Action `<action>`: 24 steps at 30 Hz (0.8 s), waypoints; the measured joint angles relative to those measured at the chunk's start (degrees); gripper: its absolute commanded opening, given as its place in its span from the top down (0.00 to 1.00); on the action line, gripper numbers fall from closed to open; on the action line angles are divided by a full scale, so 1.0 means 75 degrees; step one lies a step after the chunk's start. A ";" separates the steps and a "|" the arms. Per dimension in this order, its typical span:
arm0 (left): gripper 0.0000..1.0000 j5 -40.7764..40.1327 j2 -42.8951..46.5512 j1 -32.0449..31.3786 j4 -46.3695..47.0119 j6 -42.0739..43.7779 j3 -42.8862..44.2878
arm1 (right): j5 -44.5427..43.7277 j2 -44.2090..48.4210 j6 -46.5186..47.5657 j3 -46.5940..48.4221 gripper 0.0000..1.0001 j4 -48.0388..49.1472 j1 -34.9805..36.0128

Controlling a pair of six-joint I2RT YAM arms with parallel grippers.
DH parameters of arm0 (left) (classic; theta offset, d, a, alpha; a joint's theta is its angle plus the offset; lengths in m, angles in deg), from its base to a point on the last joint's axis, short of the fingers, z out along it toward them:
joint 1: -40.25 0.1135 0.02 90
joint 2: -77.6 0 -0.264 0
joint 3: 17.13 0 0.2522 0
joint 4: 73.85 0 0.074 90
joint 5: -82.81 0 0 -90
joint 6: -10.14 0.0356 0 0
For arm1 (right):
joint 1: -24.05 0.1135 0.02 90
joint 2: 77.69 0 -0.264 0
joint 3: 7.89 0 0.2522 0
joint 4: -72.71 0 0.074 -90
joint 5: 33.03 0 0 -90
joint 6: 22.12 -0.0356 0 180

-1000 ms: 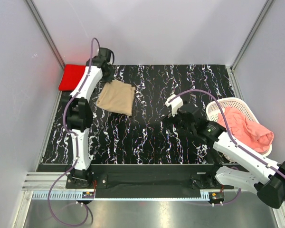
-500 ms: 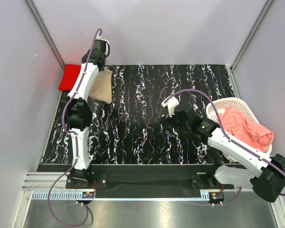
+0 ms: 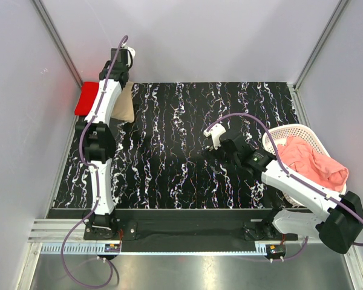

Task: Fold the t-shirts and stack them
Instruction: Neatly place the folded tshirt to the corner

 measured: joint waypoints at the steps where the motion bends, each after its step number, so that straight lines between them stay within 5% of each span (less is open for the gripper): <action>1: 1.00 0.0000 0.0000 0.0000 0.0029 0.0087 0.0003 | 0.0000 0.0000 0.0000 0.0000 0.00 -0.0017 0.0000; 24: 1.00 -0.0341 0.0055 0.0023 0.0557 0.1052 -0.0015 | 0.0000 -0.0003 0.0029 0.0000 0.00 -0.0067 -0.0006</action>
